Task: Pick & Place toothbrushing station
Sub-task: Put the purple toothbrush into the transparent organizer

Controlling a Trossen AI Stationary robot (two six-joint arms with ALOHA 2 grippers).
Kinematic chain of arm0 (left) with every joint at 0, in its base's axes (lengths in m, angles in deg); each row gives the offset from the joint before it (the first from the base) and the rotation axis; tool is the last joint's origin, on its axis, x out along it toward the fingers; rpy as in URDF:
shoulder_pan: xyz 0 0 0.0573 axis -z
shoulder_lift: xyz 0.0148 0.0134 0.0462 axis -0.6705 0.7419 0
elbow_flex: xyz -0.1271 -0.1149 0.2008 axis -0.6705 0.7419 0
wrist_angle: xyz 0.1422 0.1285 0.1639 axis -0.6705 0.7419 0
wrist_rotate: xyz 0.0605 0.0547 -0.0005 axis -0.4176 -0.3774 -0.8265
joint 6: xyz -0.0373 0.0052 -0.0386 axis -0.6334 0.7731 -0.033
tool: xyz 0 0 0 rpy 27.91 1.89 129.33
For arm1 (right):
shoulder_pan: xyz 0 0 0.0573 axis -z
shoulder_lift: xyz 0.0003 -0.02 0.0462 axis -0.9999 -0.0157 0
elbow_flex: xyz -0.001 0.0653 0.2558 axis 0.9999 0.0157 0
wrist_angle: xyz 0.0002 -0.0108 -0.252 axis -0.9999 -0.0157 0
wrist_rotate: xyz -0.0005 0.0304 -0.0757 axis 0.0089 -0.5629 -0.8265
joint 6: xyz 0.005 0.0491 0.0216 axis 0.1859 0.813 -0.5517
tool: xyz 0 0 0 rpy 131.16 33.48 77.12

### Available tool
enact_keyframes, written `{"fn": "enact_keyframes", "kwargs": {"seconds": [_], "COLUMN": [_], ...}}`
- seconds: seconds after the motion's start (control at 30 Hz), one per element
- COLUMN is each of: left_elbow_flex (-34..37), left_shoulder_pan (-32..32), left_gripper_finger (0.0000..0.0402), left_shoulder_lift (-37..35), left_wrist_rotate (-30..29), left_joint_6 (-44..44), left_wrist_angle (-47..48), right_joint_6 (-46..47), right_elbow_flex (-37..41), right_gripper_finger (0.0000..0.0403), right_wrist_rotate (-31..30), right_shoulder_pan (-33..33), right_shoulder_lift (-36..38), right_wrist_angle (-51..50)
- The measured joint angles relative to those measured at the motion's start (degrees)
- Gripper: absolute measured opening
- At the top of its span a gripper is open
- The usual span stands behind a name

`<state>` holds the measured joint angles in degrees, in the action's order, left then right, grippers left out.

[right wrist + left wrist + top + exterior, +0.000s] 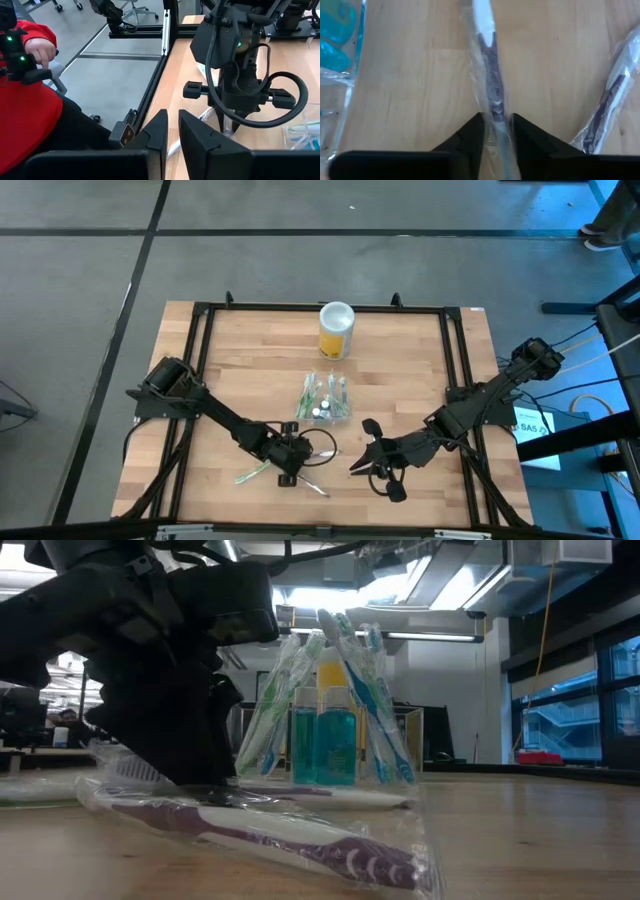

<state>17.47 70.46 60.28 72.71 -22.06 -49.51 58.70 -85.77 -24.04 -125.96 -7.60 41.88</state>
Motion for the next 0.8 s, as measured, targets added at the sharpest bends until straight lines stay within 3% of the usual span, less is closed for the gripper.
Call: {"fn": "enact_keyframes", "kwargs": {"seconds": [0.17,0.33,0.5,0.7,0.8], "left_elbow_flex": [0.1,0.2,-4.5,-11.0,-12.6], "left_shoulder_pan": [0.3,1.2,2.2,2.7,2.7], "left_gripper_finger": [0.0018,0.0015,0.0014,0.0014,0.0014], "left_shoulder_lift": [-2.4,-5.2,-7.0,-7.6,-7.6], "left_wrist_rotate": [0.2,0.9,-1.8,-2.2,0.4], "left_joint_6": [0.7,0.9,-0.3,-0.4,-1.4], "left_wrist_angle": [3.0,7.9,15.6,18.3,13.4], "right_joint_6": [0.2,1.1,1.1,0.1,-3.3], "right_elbow_flex": [0.0,0.0,0.0,0.0,0.0], "right_gripper_finger": [0.004,0.0031,0.0033,0.0088,0.0128], "right_wrist_rotate": [0.9,4.9,5.6,-0.1,-3.3], "right_shoulder_pan": [-0.1,-0.2,-1.1,-1.2,-1.2], "right_shoulder_lift": [0.0,0.0,-1.4,-4.6,-5.4], "right_wrist_angle": [0.0,-0.1,0.1,0.7,0.8]}}
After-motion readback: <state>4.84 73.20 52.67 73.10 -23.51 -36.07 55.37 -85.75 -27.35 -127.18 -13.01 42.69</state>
